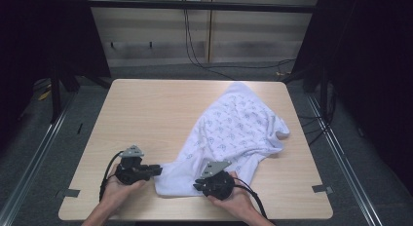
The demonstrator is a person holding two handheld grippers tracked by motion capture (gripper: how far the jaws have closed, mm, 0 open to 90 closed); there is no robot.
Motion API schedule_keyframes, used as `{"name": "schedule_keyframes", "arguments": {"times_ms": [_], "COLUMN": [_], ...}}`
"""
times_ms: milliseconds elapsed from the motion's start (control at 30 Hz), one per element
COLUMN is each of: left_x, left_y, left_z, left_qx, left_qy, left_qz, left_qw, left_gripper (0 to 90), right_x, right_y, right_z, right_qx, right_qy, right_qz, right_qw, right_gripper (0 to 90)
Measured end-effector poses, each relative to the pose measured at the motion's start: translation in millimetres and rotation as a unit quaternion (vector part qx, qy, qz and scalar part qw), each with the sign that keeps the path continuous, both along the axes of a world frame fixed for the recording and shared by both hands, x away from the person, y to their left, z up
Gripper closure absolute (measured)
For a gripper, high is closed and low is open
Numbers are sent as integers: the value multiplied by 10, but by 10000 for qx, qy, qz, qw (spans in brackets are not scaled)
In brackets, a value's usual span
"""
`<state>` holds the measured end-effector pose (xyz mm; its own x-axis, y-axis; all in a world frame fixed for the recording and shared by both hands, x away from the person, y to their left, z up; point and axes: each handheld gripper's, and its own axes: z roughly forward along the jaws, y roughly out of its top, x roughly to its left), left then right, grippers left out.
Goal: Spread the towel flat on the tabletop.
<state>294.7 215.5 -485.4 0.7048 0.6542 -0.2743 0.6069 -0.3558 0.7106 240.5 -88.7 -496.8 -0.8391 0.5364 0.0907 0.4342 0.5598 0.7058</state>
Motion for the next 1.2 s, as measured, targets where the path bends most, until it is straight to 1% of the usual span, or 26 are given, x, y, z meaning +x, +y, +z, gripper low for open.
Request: {"name": "schedule_keyframes", "arguments": {"times_ms": [67, 100, 133, 200, 233, 267, 300, 367, 433, 467, 500, 533, 567, 667, 700, 733, 767, 800, 833, 867, 933, 1000, 1067, 1133, 1167, 1200], "left_x": [30, 79, 98, 117, 117, 125, 123, 122, 137, 145, 145, 152, 135, 116, 109, 105, 98, 98, 94, 78, 56, 54, 57, 58, 32, 32], "left_y": [33, 72, 81, 87, 87, 68, 48, 20, -78, -105, -105, -125, -179, -196, -190, -173, -116, -116, -89, -34, -12, 0, 8, 27, 40, 40], "left_z": [-20, -74, -95, -117, -117, -135, -136, -139, -142, -144, -144, -148, -134, -129, -127, -117, -82, -82, -60, -11, 26, 36, 36, 51, 98, 98], "left_qx": [22, 124, 140, 165, 165, 92, 94, 64, 162, 158, 158, 172, 315, 368, 352, 321, 144, 144, 53, -141, -170, -125, -142, -228, -351, -351], "left_qy": [50, 101, 144, 173, 173, 223, 186, 222, 202, 234, 234, 287, 229, 190, 187, 209, 161, 161, 140, 80, -17, -21, -24, -50, -105, -105], "left_qz": [74, 186, 189, 151, 151, 60, -22, -42, -123, -155, -155, -288, -410, -430, -411, -399, -325, -325, -288, -223, -168, -186, -151, -162, -190, -190], "left_qw": [10000, 9997, 9996, 9996, 9996, 9997, 9998, 9997, 9996, 9995, 9995, 9990, 9984, 9982, 9984, 9985, 9992, 9992, 9995, 9996, 9997, 9997, 9998, 9996, 9991, 9991], "left_gripper": [712, 682, 667, 633, 622, 616, 618, 619, 671, 713, 779, 854, 876, 885, 885, 885, 885, 885, 885, 885, 886, 885, 886, 886, 886, 886], "right_x": [18, 27, 35, 54, 54, 73, 75, 82, 88, 93, 93, 96, 100, 115, 136, 136, 125, 113, 99, 84, 52, 22, -17, -36, -79, -106], "right_y": [-18, -28, -35, -64, -64, -101, -111, -122, -143, -151, -151, -166, -178, -221, -288, -288, -362, -406, -451, -494, -582, -662, -749, -801, -922, -993], "right_z": [-1, 1, 5, 12, 12, 26, 39, 48, 61, 63, 63, 81, 97, 148, 206, 206, 271, 299, 324, 342, 377, 411, 458, 484, 544, 581], "right_qx": [107, 120, 183, 321, 321, 513, 510, 532, 593, 626, 626, 657, 669, 717, 891, 891, 958, 1024, 1073, 1119, 1230, 1322, 1335, 1384, 1422, 1440], "right_qy": [117, 152, 211, 321, 321, 424, 411, 419, 472, 470, 470, 447, 432, 403, 385, 385, 330, 330, 337, 317, 322, 323, 255, 258, 210, 204], "right_qz": [-57, -47, -85, -165, -165, -190, -206, -186, -226, -206, -206, -222, -226, -302, -351, -351, -413, -436, -454, -492, -580, -640, -701, -711, -795, -829], "right_qw": [9999, 9998, 9996, 9988, 9988, 9976, 9976, 9975, 9969, 9967, 9967, 9966, 9966, 9962, 9947, 9947, 9940, 9932, 9926, 9920, 9902, 9886, 9882, 9875, 9864, 9859], "right_gripper": [848, 851, 852, 852, 852, 851, 851, 849, 848, 847, 847, 847, 846, 846, 844, 844, 844, 841, 842, 842, 842, 845, 849, 850, 851, 852]}}
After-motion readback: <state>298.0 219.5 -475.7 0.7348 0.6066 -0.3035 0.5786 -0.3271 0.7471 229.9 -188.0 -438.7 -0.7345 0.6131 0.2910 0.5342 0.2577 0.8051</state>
